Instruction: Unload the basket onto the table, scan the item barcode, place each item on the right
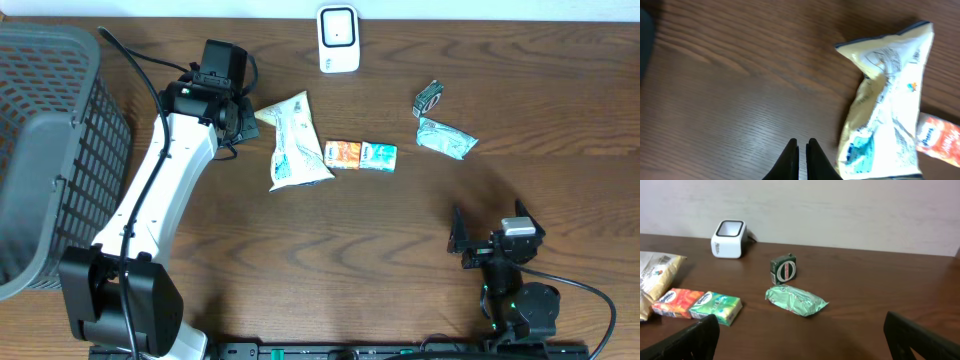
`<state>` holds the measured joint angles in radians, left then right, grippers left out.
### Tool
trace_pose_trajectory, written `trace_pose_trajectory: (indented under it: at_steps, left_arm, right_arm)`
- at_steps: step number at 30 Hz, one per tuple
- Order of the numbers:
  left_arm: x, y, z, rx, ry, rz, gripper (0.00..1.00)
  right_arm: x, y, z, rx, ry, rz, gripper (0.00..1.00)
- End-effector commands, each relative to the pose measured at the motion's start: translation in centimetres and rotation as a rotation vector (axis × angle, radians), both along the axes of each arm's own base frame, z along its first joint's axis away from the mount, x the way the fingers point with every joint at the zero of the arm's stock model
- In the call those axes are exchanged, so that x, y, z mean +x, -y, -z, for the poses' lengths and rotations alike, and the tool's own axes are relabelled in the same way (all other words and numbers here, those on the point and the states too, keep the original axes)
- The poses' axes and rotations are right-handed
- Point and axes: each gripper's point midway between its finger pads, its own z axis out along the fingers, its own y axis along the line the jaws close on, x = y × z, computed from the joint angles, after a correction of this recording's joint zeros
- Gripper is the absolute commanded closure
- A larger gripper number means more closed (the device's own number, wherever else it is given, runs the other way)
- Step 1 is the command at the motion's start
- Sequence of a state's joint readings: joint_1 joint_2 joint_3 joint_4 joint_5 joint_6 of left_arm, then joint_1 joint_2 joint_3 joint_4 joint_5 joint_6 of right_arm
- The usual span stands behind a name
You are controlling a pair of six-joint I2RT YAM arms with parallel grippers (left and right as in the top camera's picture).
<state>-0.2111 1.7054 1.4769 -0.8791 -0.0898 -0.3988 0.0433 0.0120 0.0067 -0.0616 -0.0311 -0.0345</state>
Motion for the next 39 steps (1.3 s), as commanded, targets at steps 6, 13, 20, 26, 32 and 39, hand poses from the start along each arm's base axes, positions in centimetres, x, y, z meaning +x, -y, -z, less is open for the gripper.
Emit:
trace_pose_trajectory:
  at_steps: [6,13,20,26,32,39]
  left_arm:
    - [-0.1,0.5,0.1,-0.033,-0.010,0.012,0.54]
    - [0.1,0.5,0.0,-0.036,0.002,0.012,0.02]
    - [0.1,0.5,0.0,-0.035,0.000,0.012,0.02]
    - [0.1,0.5,0.0,-0.035,0.000,0.012,0.02]
    - [0.1,0.5,0.0,-0.035,0.000,0.012,0.02]
    - [0.1,0.5,0.0,-0.035,0.000,0.012,0.02]
  right_arm:
    - [-1.5,-5.4,-4.9,0.051,0.194,-0.330,0.01]
    - [-6.7,-4.2,-17.7,-0.001,0.760,-0.276,0.01]
    - [-5.6,-3.2,-23.7,-0.094,0.705,-0.180,0.01]
    - [2.7,-4.5,-25.8,-0.164,0.402,-0.244,0.01]
    - [7.2,-11.8,-22.5,0.017,-0.019,-0.744,0.01]
    - [7.4,-16.2,-18.2,0.382,-0.344,-1.188,0.01]
